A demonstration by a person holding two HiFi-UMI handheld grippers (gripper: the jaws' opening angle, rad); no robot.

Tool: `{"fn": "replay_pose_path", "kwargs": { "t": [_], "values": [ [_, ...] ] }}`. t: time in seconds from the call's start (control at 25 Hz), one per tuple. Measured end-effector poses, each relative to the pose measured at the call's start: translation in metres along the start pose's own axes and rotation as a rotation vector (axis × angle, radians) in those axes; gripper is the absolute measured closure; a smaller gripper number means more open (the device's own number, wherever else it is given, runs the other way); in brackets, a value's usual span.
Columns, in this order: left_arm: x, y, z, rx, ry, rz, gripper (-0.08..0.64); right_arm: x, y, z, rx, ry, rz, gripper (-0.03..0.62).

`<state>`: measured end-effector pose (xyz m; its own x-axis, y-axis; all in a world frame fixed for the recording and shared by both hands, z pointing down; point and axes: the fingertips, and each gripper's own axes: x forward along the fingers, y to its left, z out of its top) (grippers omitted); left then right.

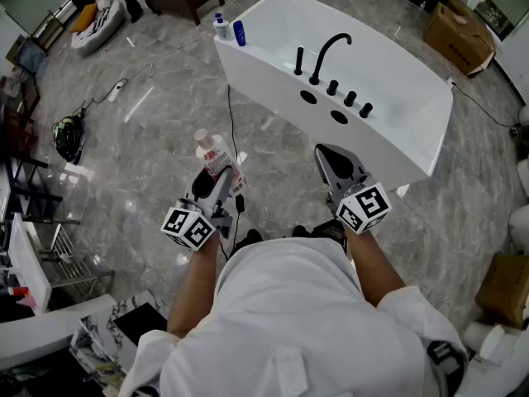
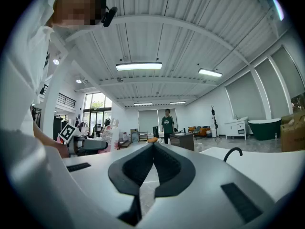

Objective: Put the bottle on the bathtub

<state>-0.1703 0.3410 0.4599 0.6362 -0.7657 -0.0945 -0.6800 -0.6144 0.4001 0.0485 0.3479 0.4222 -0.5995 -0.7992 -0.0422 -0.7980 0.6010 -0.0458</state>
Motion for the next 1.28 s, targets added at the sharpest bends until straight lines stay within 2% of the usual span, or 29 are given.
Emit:
{"fn": "replay_pose_path", "kwargs": {
  "t": [0.24, 0.6, 0.96, 1.16, 1.28],
  "values": [
    [-0.010, -0.023, -0.015, -0.053, 0.046, -0.019, 0.334, -0.028, 0.013, -0.009, 0.031, 0.032, -0.004, 0.578],
    [-0.002, -0.038, -0.009, -0.069, 0.006, -0.032, 0.334, -0.040, 0.007, 0.000, 0.029, 0.002, 0.028, 0.578],
    [0.013, -0.057, -0.011, -0.058, -0.011, -0.027, 0.334, -0.053, -0.016, 0.005, 0.050, -0.010, 0.033, 0.578],
    [0.024, -0.065, -0.018, -0.114, -0.024, -0.002, 0.334, -0.069, -0.038, 0.010, 0.046, -0.010, 0.037, 0.578],
    [0.025, -0.069, -0.030, -0.129, 0.000, 0.010, 0.334, -0.079, -0.051, 0.003, 0.067, 0.002, 0.014, 0.577]
  ]
}}
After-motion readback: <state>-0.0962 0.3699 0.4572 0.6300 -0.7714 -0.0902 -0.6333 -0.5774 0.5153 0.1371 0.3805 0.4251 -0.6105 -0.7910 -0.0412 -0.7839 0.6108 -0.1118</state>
